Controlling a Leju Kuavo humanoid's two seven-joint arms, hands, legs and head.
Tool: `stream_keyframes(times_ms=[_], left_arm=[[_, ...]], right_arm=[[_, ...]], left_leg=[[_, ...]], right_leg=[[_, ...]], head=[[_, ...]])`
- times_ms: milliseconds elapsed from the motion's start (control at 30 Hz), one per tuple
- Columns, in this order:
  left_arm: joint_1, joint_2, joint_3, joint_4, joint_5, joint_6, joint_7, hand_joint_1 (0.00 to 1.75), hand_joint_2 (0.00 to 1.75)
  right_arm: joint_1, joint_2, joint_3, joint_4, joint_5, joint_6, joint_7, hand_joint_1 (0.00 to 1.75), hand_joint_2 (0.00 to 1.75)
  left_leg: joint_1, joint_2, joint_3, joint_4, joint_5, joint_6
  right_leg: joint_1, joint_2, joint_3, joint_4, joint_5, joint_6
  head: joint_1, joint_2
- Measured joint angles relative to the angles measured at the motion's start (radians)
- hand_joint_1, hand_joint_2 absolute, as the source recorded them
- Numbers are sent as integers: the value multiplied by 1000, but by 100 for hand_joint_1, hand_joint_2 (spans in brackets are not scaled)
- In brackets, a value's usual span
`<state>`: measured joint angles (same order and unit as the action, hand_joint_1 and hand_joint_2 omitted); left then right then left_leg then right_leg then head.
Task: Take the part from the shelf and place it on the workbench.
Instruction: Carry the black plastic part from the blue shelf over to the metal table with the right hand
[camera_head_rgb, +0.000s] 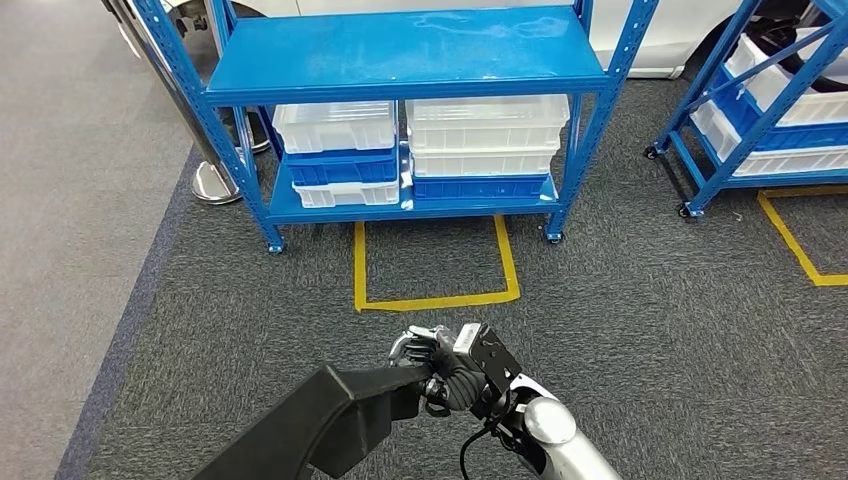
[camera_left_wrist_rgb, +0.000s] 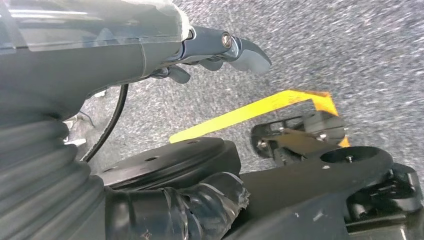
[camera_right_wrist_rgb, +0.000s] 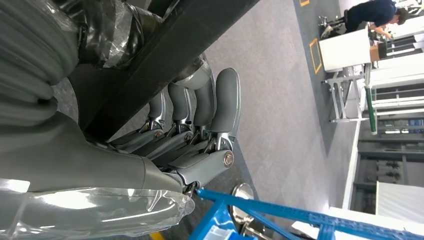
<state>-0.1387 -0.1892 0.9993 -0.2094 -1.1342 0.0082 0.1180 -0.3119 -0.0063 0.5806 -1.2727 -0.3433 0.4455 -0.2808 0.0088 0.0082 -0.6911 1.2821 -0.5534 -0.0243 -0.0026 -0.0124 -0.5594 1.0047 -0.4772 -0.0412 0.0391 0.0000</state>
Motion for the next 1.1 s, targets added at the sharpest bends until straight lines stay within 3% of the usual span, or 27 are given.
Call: stream_keyframes(times_ms=[67,133,167,233,300,367,433,467,500,567,600,667,733,800,833,900,967,1000,1033,1100], left_arm=[[3,0,0,0,-2,0,3,0,175],[7,0,-1,0,-4,0,5,0,175],[9,0,-1,0,-5,0,5,0,175],[12,-1,-1,0,-6,-1,6,0,175],[12,-3,-1,0,-6,-2,6,0,175],[12,-4,-2,0,-6,-2,6,0,175],[13,-4,-2,0,-8,-4,7,0,175],[14,-4,-2,0,-8,-4,7,0,175],[14,-4,-2,0,-9,-5,7,0,175],[15,-5,-2,0,-9,-7,7,0,175],[15,-6,-2,0,-9,-8,7,0,175],[17,-6,-2,0,-9,-8,7,0,175],[18,-6,-3,0,-9,-8,8,0,175],[17,-6,-3,0,-9,-9,8,0,175],[17,-6,-3,0,-9,-9,7,0,175],[16,-6,-3,0,-11,-9,7,0,175],[14,-6,-3,0,-15,-9,6,0,175],[13,-6,-4,0,-17,-9,6,0,175],[14,-6,-4,0,-19,-9,7,0,175],[17,-6,-6,0,-23,-9,8,0,175]], right_arm=[[8,0,0,-7,11,-3,-12,175,175],[13,0,0,-18,21,-5,-21,175,175],[15,0,0,-23,24,-6,-24,175,175],[20,1,0,-31,28,-6,-27,175,175],[23,1,0,-37,32,-6,-29,175,175],[26,1,0,-40,34,-6,-31,175,175],[34,0,0,-40,35,-6,-33,175,175],[39,0,0,-41,36,-6,-34,175,175],[42,0,0,-41,36,-6,-34,175,175],[44,-1,0,-43,37,-6,-35,175,175],[44,0,0,-45,37,-6,-35,175,175],[45,0,0,-50,37,-6,-35,175,175],[47,0,0,-52,37,-6,-36,175,175],[48,0,0,-54,38,-5,-37,175,175],[48,0,0,-56,39,-5,-38,175,175],[51,0,0,-61,46,-5,-45,175,175],[59,0,0,-65,55,-6,-52,175,175],[63,0,0,-68,58,-7,-54,175,175],[68,0,0,-72,61,-7,-56,175,175],[74,0,0,-83,64,-9,-61,175,175]], left_leg=[[0,0,86,-119,47,6],[-4,-1,164,-245,61,15],[-6,-2,178,-274,57,19],[-5,-2,179,-289,59,29],[2,0,177,-299,69,45],[5,5,173,-303,76,56],[5,11,167,-299,78,59],[5,14,165,-297,78,59],[5,18,163,-293,77,58],[6,28,162,-285,71,53],[3,33,161,-279,67,48],[-3,44,156,-270,61,38],[-5,60,154,-268,60,30],[0,51,148,-249,39,20],[1,37,134,-215,12,17],[3,9,83,-95,-56,14],[3,3,41,9,-91,16],[2,2,41,15,-82,18],[2,0,59,-15,-55,22],[2,-26,122,-142,12,34]], right_leg=[[0,0,-11,8,4,3],[3,1,-21,16,8,9],[4,1,-26,19,11,14],[6,1,-31,19,17,25],[7,4,-44,44,-4,35],[2,7,-86,140,-63,45],[-5,8,-141,265,-113,54],[-8,8,-154,293,-114,57],[-12,7,-148,284,-96,60],[-17,-10,-92,169,-31,62],[-14,-26,-64,108,-8,60],[-7,-48,-42,48,2,51],[-4,-35,-48,45,2,38],[-5,-18,-51,40,8,24],[-6,-11,-52,38,11,18],[-6,3,-55,37,15,9],[-1,19,-57,37,17,6],[1,28,-57,38,18,5],[2,39,-57,40,19,5],[4,61,-57,43,21,6]], head=[[0,0],[0,0],[0,0],[0,0],[1,0],[3,0],[3,0],[2,0],[3,0],[3,0],[3,0],[2,0],[1,0],[1,0],[1,0],[1,0],[1,0],[1,0],[1,0],[1,0]])
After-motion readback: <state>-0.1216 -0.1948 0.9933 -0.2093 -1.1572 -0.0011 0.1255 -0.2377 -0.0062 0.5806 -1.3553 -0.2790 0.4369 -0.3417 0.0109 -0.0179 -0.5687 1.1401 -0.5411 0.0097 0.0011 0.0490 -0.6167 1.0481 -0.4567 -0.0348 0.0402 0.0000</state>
